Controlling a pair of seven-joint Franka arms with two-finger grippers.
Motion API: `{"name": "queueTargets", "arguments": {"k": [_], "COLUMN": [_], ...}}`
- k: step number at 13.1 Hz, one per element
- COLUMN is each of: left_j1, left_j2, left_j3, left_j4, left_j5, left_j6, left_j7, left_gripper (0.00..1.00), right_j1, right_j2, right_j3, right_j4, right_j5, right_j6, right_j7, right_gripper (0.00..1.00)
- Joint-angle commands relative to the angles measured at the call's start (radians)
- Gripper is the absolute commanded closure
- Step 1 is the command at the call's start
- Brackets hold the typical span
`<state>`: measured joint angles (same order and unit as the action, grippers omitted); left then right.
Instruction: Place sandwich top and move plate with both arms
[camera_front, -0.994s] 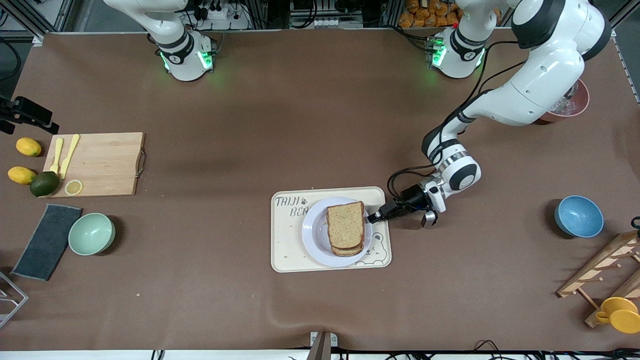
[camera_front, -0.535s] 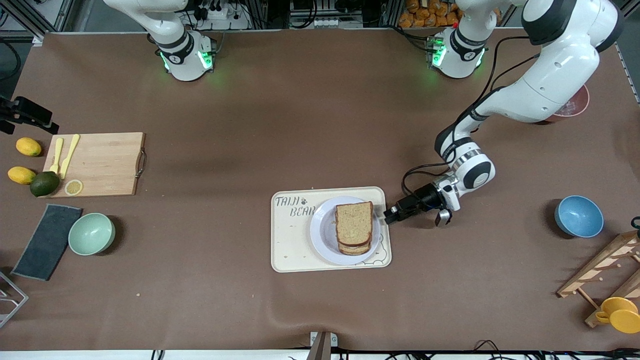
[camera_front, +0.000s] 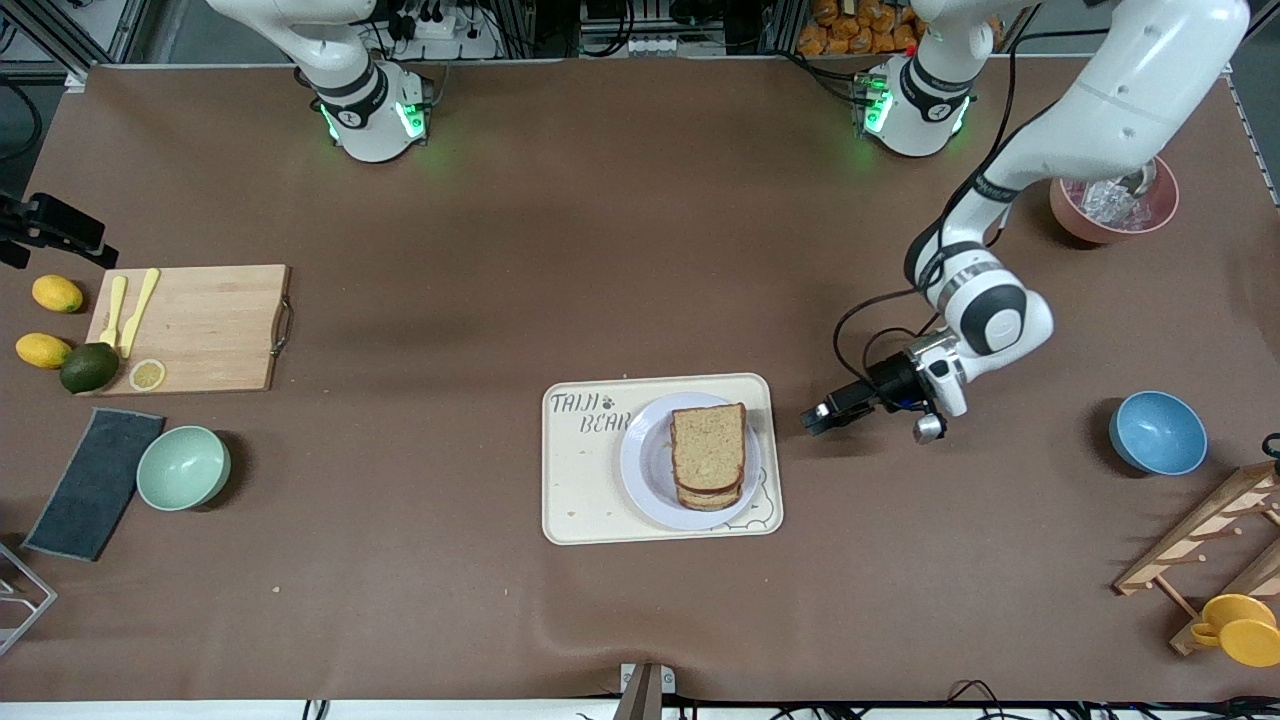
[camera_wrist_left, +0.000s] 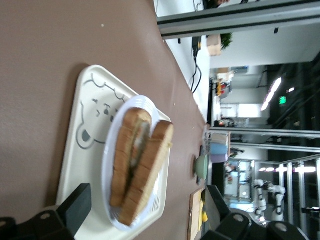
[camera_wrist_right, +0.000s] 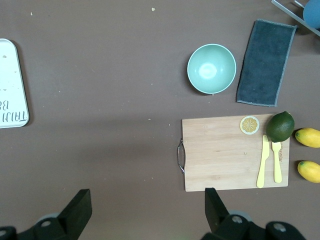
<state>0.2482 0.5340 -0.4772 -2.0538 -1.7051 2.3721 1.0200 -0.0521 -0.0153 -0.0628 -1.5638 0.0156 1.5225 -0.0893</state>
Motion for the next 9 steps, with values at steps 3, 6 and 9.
{"name": "queueTargets", "arguments": {"k": [3,6,9], "left_j1": [0.003,0.036,0.094], "left_j2": [-0.262,-0.386,-0.440], "left_j3": [0.015,0.014,0.015], "left_j4": [-0.092,-0.083,0.004], "left_j5": [0.343,0.765,1.109], "left_j6": [0.030,0.013,-0.155], "left_j7": [-0.364,-0.659,-0.826], "left_gripper": [0.00,0.00,0.00], "right_j1": [0.017,0.017,0.017], "right_j2": [0.005,0.005,0.005], "right_j3": [-0.008,-0.008,-0.009], "right_j4": [0.010,0.010,0.010], "right_j5": [0.000,0.000,0.000], "right_j6": [-0.008,-0.008,-0.008], "right_j7": [-0.006,-0.006,-0.004], "right_gripper": [0.00,0.00,0.00]}}
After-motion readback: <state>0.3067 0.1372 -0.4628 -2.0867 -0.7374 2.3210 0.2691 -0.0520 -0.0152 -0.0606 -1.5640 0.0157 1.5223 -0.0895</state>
